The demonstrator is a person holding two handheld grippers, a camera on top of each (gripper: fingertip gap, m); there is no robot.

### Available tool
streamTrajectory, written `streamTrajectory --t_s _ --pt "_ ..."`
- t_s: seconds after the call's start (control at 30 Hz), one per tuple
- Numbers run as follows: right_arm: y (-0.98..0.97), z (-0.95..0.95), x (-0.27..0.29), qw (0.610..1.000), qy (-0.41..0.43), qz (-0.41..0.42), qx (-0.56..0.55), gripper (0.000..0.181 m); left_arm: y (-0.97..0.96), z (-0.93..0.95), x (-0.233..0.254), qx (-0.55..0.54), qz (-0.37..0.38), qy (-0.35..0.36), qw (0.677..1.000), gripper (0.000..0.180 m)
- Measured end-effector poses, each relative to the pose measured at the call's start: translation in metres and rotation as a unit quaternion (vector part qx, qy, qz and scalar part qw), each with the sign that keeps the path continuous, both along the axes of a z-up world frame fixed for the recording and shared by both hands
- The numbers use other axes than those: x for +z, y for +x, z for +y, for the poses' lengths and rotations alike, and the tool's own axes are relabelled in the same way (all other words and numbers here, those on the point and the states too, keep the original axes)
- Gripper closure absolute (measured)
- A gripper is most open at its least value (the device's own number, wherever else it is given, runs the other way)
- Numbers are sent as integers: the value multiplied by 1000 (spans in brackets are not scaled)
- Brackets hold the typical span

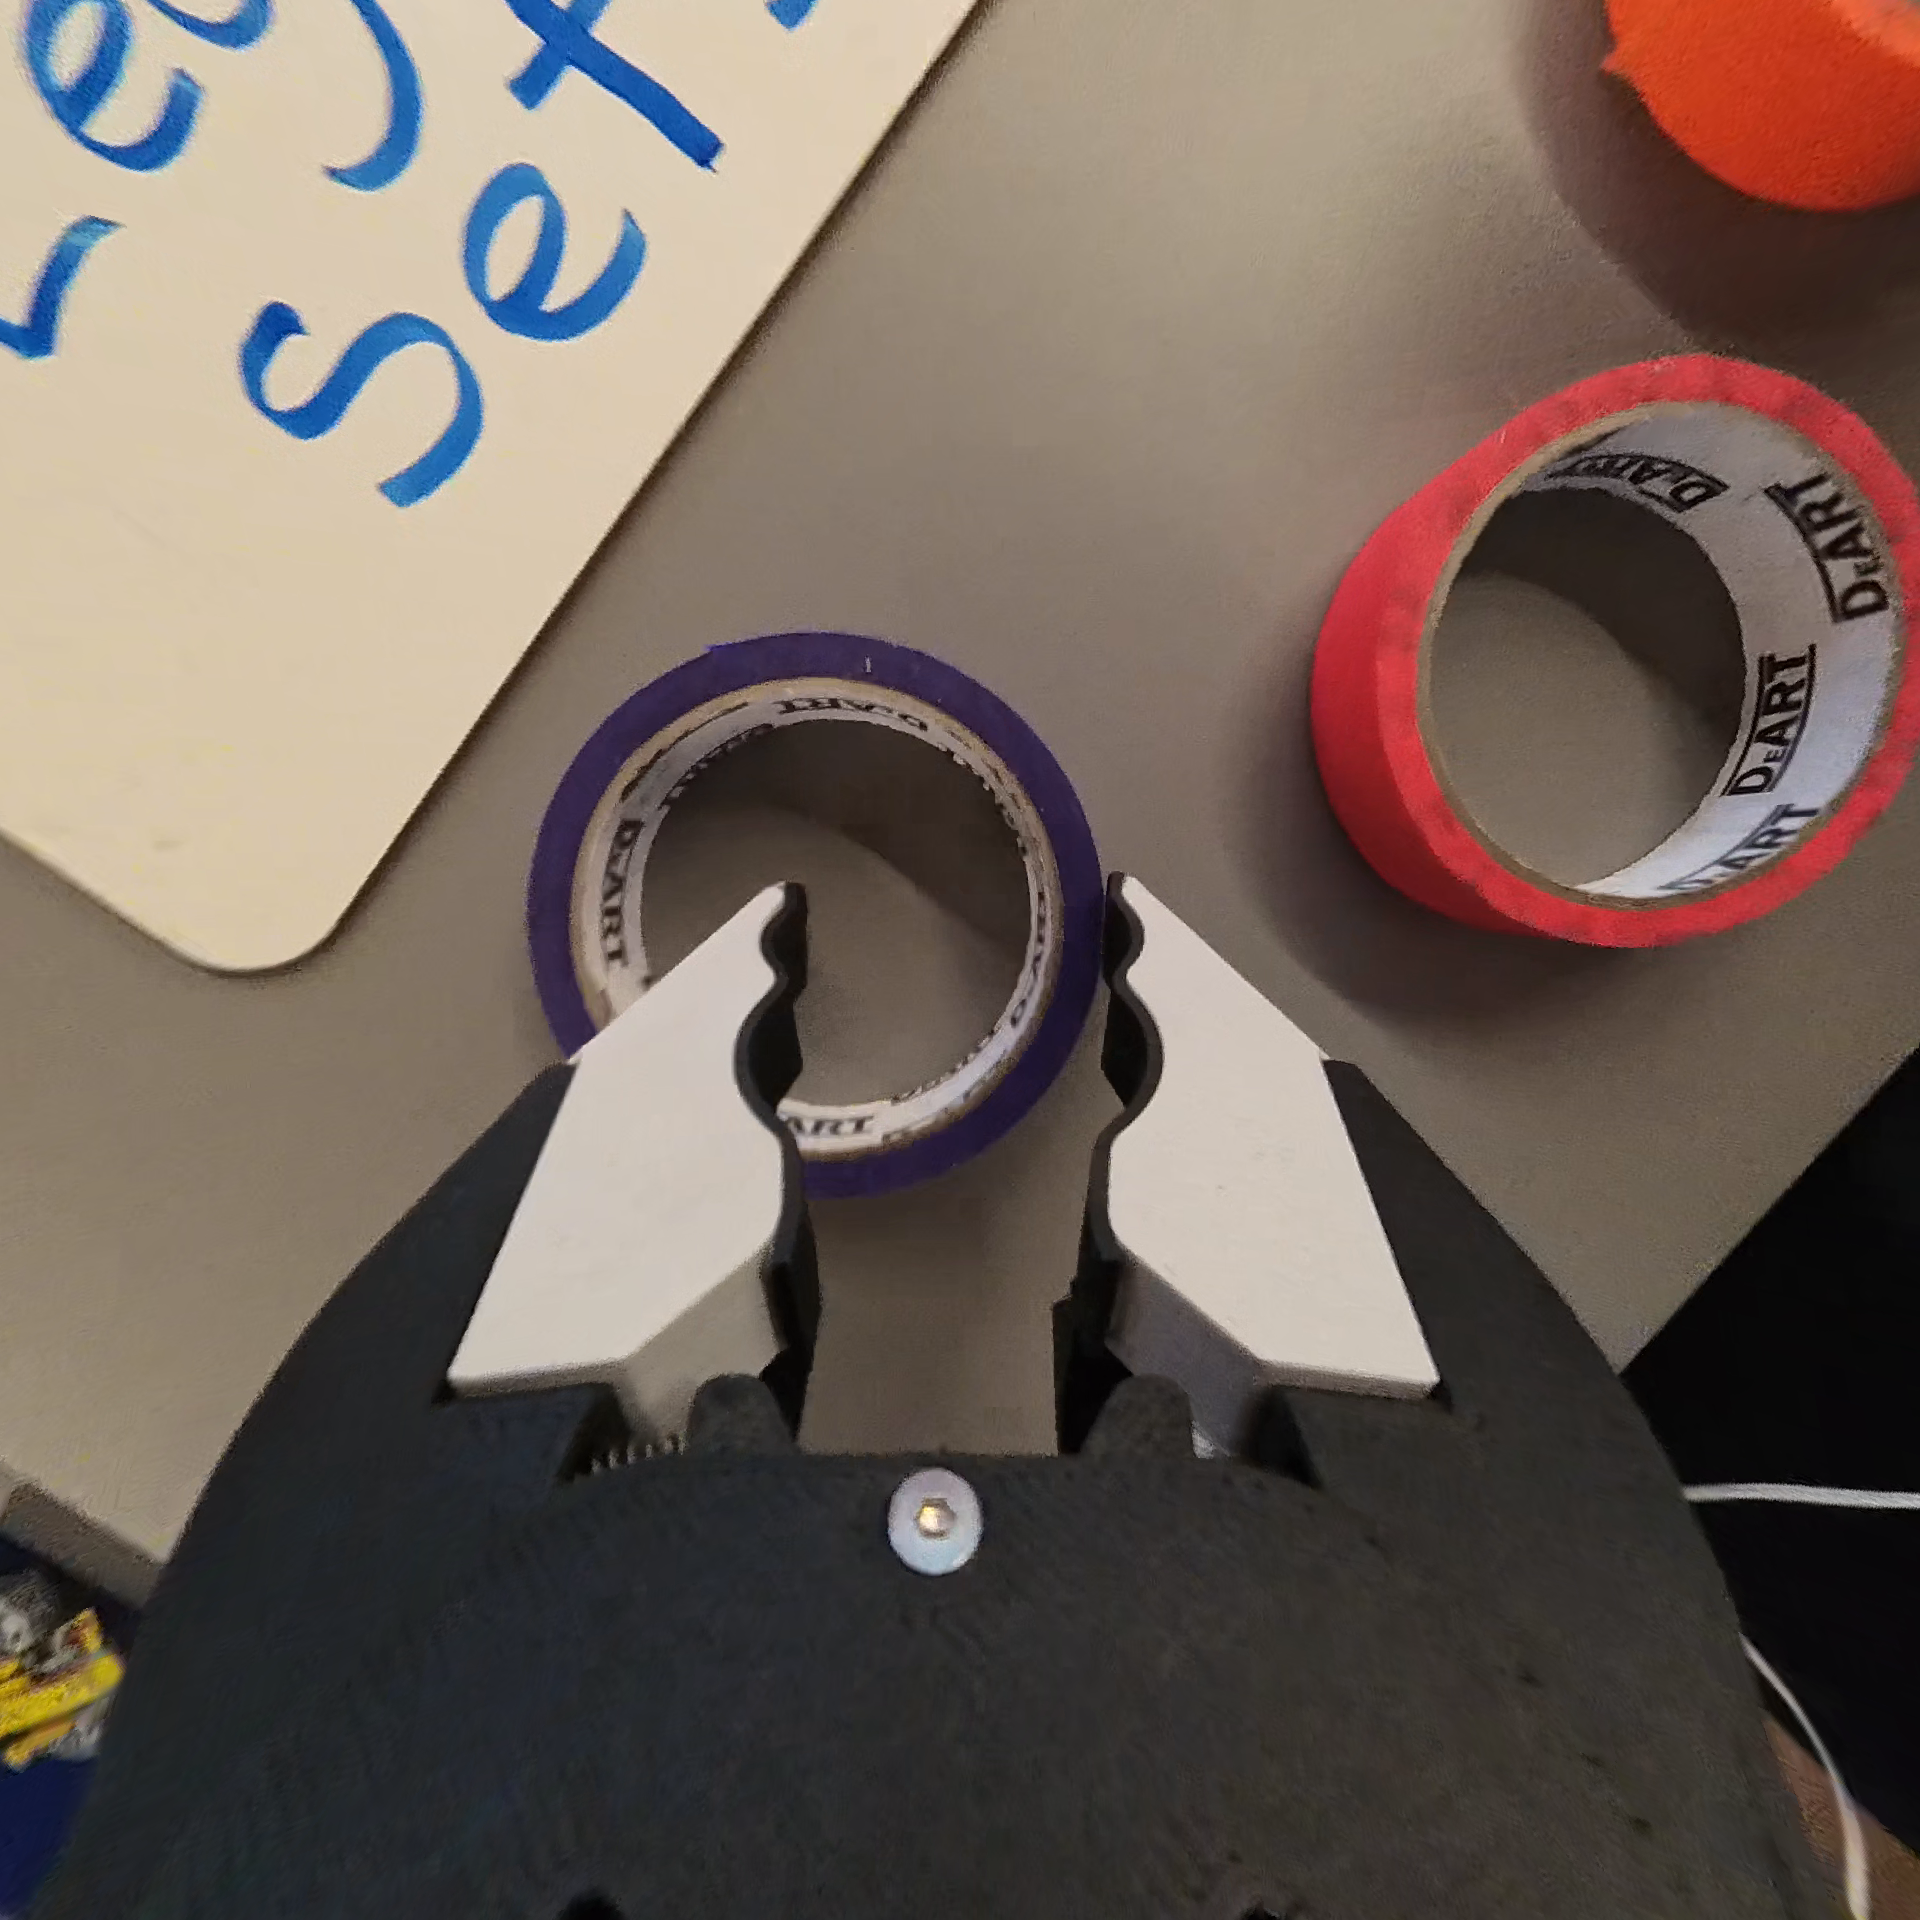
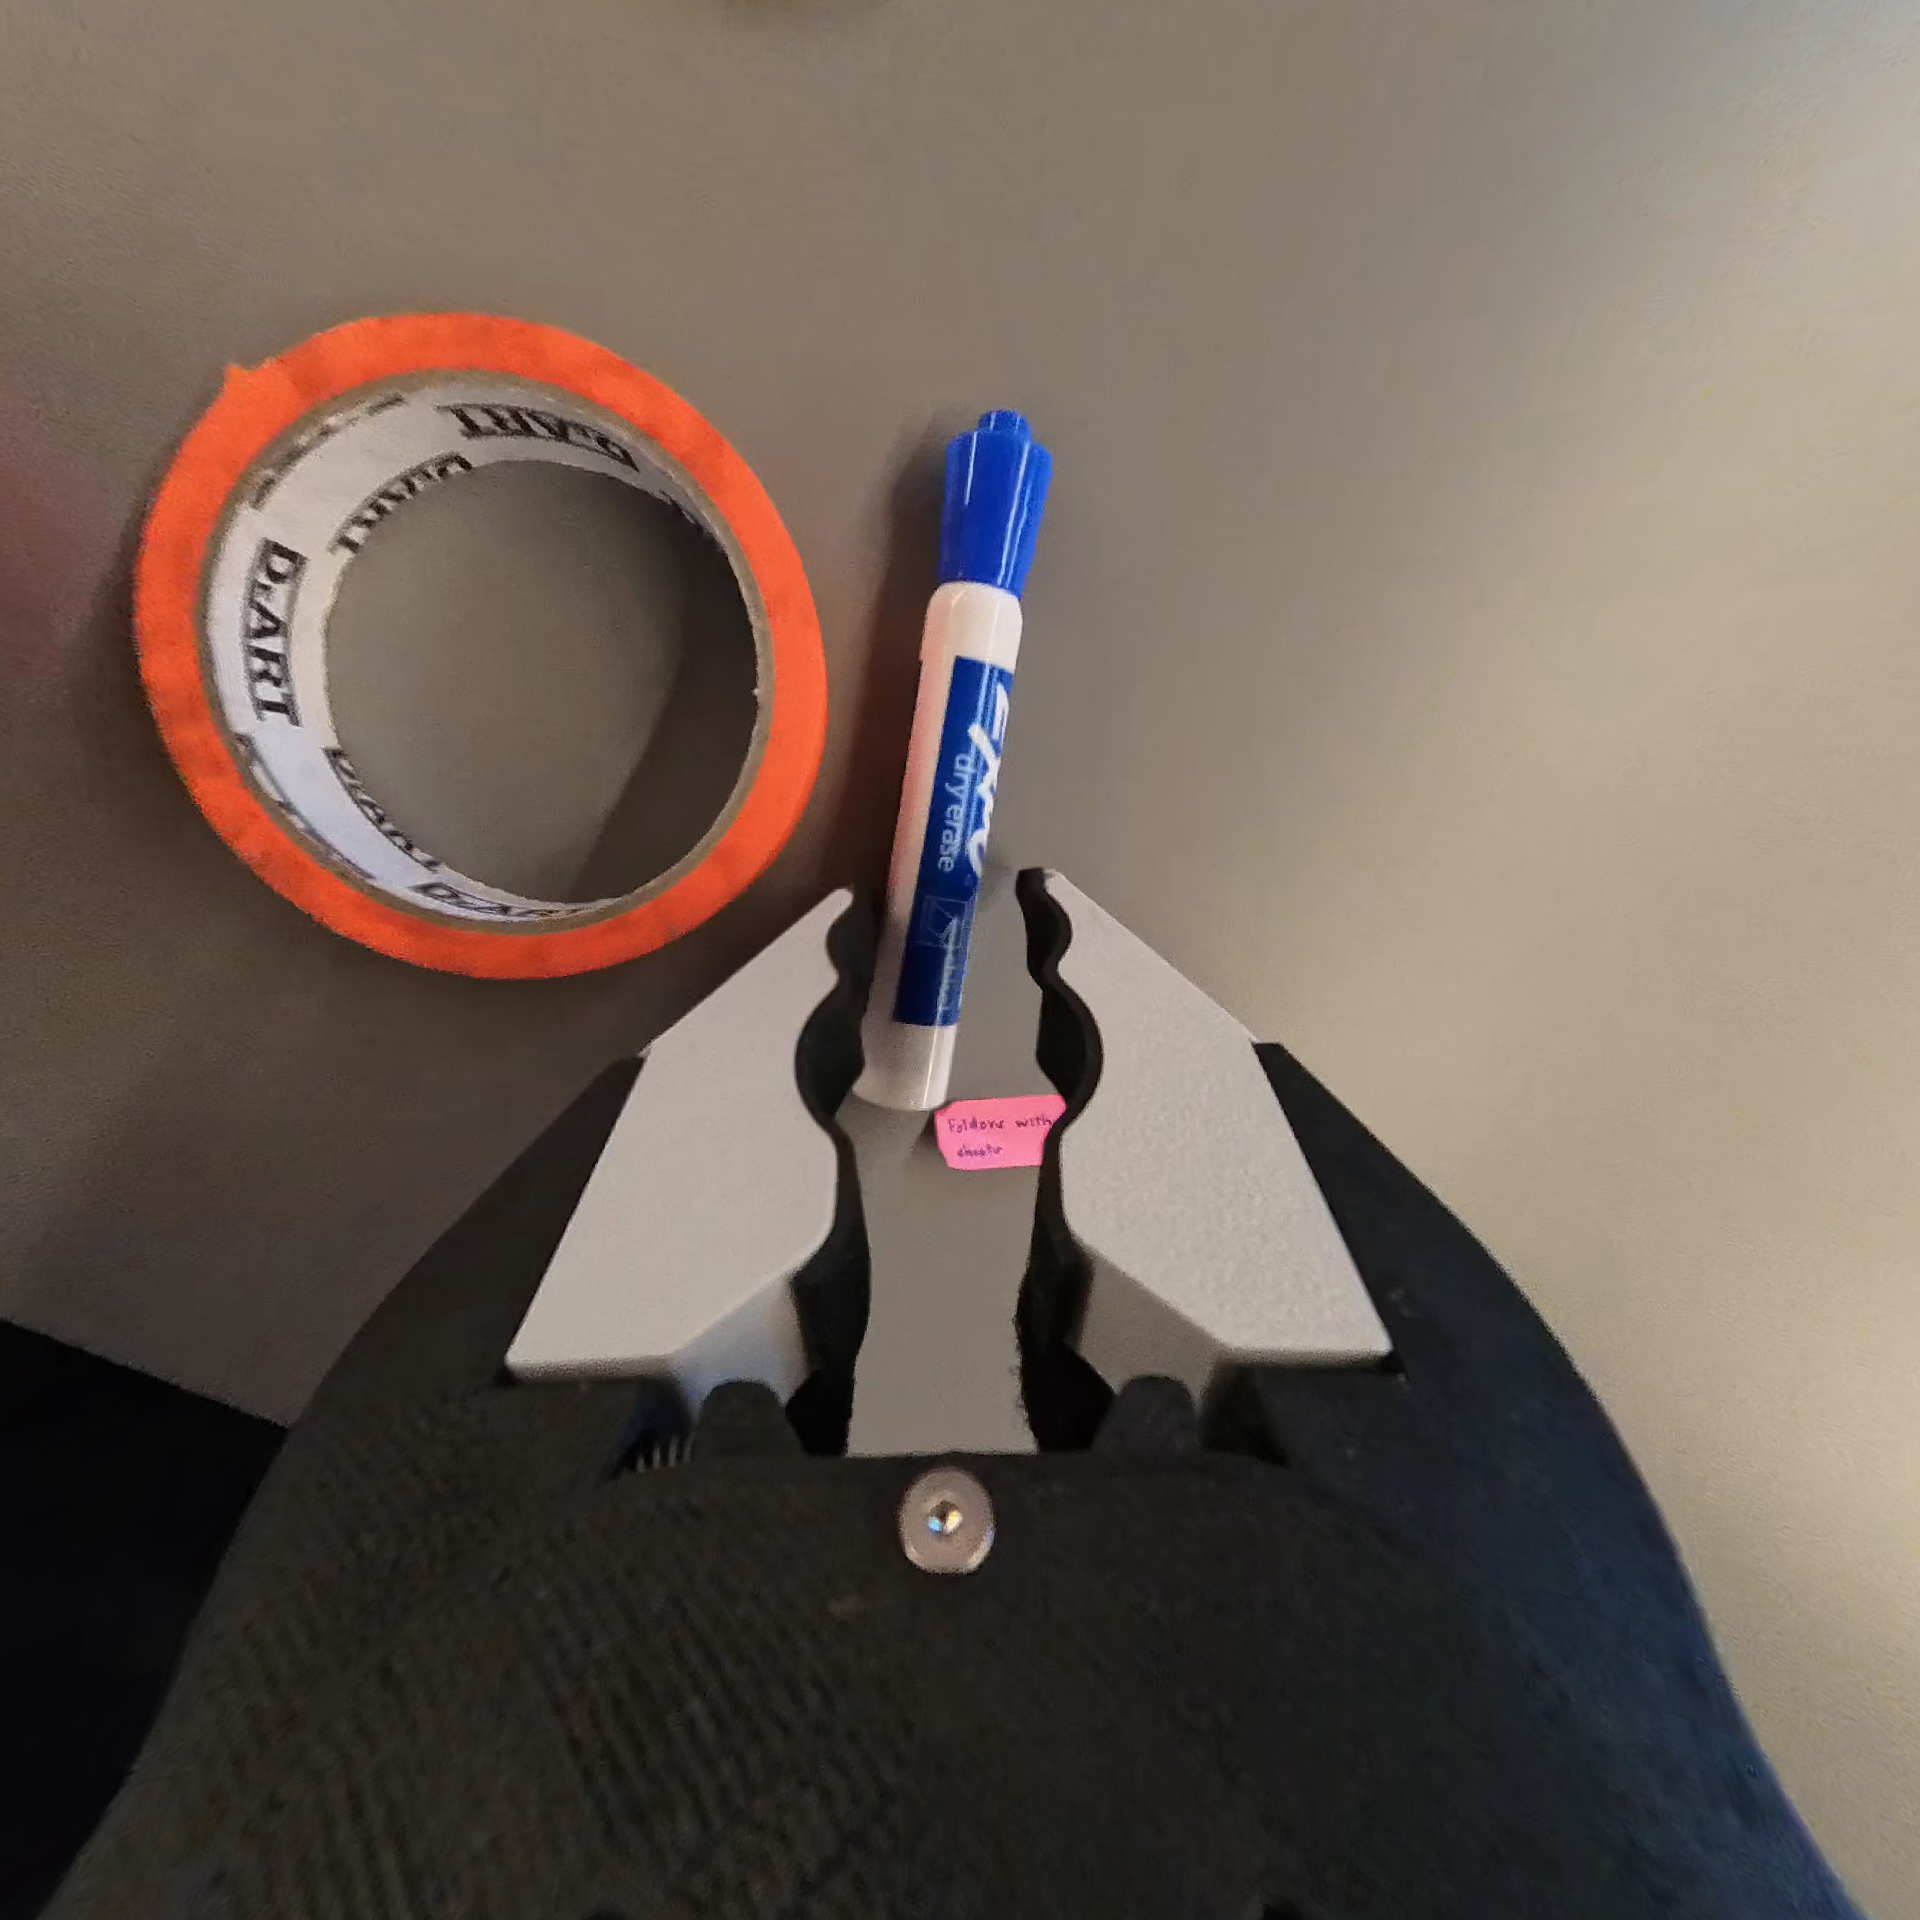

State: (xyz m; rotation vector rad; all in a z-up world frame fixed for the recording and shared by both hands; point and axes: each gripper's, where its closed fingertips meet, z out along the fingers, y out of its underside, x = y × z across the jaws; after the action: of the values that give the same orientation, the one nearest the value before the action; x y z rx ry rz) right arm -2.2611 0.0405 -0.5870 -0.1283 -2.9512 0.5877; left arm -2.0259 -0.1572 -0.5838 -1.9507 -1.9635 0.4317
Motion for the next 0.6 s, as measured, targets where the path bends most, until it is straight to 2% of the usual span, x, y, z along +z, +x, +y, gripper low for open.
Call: streamTrajectory --t_s 0.1,0.13,0.17,0.27,0.37,0.47,0.6 --pt "2 -1 -4 1000 10 -25 7 161 -5 2 -3 -16 -8 2 1000 130" --pt "2 0 -4 999 16 -32 0 162 -5 4 -3 -23 -19 9 1000 141" --pt "2 1 -4 999 16 -40 -9 163 -3 10 -3 -34 -34 30 998 169" --pt "0 4 -2 997 3 -61 -42 163 -10 11 4 -4 -20 68 997 170" --pt "1 11 11 996 -28 -66 -58 163 -20 24 38 14 34 99 994 173" --pt "2 18 28 994 -60 -66 -58 163 -31 70 75 -39 92 106 989 173" --pt "5 21 46 990 -102 -81 -56 163 -28 134 56 -130 55 64 988 172"
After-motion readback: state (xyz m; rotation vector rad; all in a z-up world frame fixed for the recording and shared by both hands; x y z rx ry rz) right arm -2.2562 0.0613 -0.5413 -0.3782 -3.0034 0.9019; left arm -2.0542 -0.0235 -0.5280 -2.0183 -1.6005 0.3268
